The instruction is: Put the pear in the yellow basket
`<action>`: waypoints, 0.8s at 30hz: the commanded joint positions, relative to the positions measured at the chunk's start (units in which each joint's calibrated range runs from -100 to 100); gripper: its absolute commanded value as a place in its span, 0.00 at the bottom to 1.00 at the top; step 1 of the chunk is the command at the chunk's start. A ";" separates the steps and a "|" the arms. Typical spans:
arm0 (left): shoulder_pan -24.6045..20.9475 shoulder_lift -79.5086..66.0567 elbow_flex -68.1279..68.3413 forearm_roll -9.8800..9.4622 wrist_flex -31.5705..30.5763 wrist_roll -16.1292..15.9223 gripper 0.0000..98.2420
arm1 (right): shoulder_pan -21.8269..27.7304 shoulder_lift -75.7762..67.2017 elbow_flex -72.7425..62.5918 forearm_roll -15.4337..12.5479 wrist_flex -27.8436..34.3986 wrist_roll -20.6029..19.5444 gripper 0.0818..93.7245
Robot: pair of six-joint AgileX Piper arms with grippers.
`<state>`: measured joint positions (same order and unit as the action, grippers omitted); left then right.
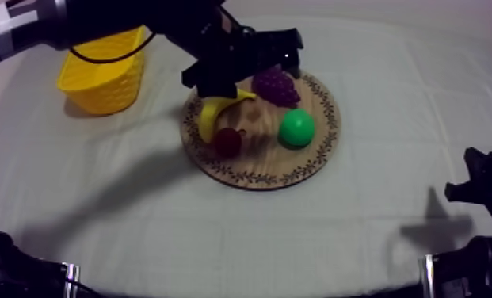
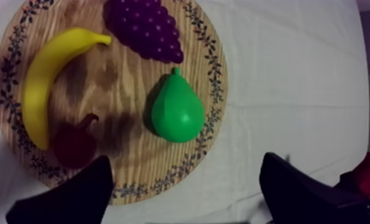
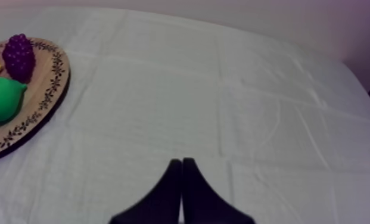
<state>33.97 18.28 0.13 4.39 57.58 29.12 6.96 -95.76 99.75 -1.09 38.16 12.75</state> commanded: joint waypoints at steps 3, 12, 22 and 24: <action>0.13 2.74 -1.56 0.54 0.96 0.01 0.91 | 0.01 0.01 0.03 0.00 -0.01 0.02 0.00; 0.28 13.57 -11.17 3.39 5.33 -1.34 0.89 | 0.01 0.01 0.03 0.00 -0.01 0.02 0.00; -0.35 29.57 -34.65 5.40 23.51 -0.87 0.85 | 0.01 0.01 0.03 0.00 -0.01 -0.01 0.00; -0.27 32.30 -38.71 5.66 27.09 -0.41 0.84 | 0.01 0.01 0.03 0.00 -0.01 0.01 0.00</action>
<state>33.70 47.45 -31.88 10.06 80.30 28.50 6.96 -95.76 99.75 -1.09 38.16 12.75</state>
